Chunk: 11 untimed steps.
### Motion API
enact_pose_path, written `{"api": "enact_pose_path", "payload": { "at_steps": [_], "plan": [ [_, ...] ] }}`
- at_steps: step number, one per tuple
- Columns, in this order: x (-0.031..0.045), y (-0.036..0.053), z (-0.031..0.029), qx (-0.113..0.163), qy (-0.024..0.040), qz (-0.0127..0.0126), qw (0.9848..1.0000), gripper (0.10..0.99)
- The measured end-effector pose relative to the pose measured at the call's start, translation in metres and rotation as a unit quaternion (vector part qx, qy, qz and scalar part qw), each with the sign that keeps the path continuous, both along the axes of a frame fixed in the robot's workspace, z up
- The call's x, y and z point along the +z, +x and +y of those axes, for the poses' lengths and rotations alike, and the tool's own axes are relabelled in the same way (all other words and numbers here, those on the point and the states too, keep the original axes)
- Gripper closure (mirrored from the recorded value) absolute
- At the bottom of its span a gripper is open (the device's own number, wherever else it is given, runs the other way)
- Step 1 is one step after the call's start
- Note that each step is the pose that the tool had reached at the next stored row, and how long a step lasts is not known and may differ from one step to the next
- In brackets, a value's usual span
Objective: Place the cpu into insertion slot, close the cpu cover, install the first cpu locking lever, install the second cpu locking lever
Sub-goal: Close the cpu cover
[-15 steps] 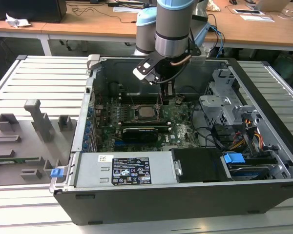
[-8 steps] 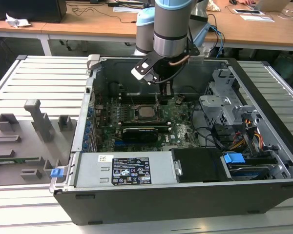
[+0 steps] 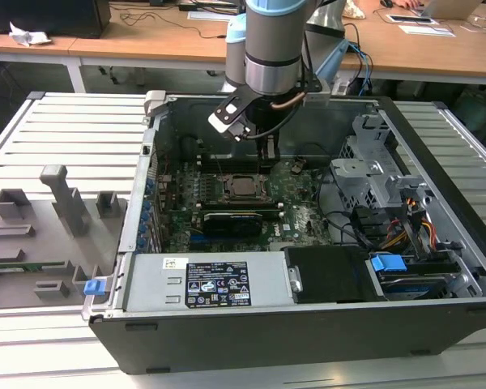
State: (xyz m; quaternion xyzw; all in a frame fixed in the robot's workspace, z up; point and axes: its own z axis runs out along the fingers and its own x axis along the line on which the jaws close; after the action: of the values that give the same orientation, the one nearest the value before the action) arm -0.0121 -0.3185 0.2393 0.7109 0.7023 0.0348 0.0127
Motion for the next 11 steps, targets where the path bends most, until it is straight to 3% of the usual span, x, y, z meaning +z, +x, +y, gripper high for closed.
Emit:
{"api": "enact_pose_path", "payload": {
  "at_steps": [6, 11],
  "plan": [
    [-0.0027, -0.0051, 0.0000, 0.000, 0.0000, 0.0000, 1.0000, 0.980],
    [-0.0107, -0.0083, -0.0004, 0.000, 0.0000, 0.0000, 1.0000, 0.980]
  ]
}}
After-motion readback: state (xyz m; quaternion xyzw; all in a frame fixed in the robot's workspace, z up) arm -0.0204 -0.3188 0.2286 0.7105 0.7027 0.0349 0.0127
